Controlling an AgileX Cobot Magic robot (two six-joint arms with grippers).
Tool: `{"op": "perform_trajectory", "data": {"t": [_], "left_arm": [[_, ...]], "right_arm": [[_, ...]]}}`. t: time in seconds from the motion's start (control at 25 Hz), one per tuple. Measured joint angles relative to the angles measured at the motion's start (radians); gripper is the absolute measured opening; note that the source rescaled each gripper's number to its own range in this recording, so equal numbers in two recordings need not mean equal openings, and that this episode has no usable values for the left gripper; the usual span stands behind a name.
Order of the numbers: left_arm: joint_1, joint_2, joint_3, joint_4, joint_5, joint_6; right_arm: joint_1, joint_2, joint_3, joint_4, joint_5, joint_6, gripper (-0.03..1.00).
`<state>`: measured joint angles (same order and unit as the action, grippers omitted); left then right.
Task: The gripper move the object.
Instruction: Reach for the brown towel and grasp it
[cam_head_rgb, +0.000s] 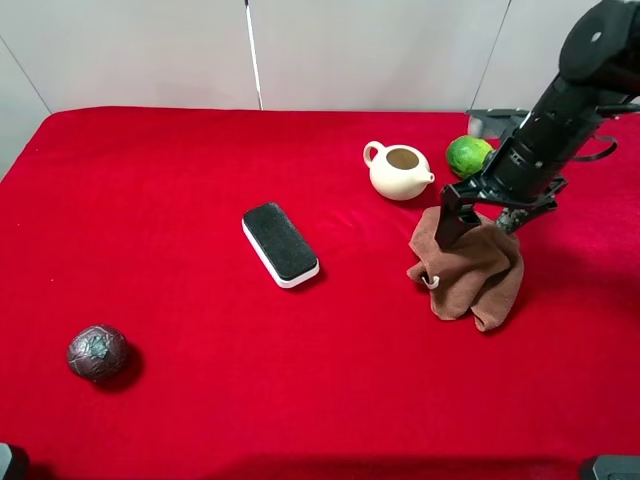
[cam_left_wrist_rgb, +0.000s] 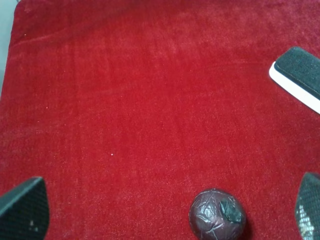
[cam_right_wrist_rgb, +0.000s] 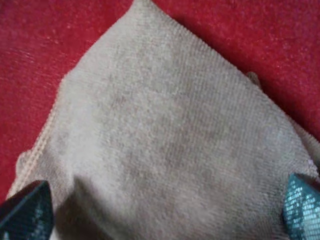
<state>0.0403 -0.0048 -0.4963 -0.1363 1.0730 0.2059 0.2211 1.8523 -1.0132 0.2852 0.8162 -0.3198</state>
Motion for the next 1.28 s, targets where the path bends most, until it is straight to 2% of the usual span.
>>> {"op": "perform_trajectory", "data": {"t": [0.8,0.88,1.08,1.28], "left_arm": [[0.0,0.0,0.0,0.0,0.0,0.0],[0.0,0.0,0.0,0.0,0.0,0.0],[0.0,0.0,0.0,0.0,0.0,0.0],[0.0,0.0,0.0,0.0,0.0,0.0]], "right_arm": [[0.011,0.095,-0.001,-0.049,-0.019,0.038,1.0],[0.011,0.095,-0.001,-0.059,-0.019,0.04,0.91],[0.011,0.095,-0.001,-0.072,-0.016,0.045,0.59],[0.011,0.095,-0.001,-0.074,-0.007,0.051,0.21]]}}
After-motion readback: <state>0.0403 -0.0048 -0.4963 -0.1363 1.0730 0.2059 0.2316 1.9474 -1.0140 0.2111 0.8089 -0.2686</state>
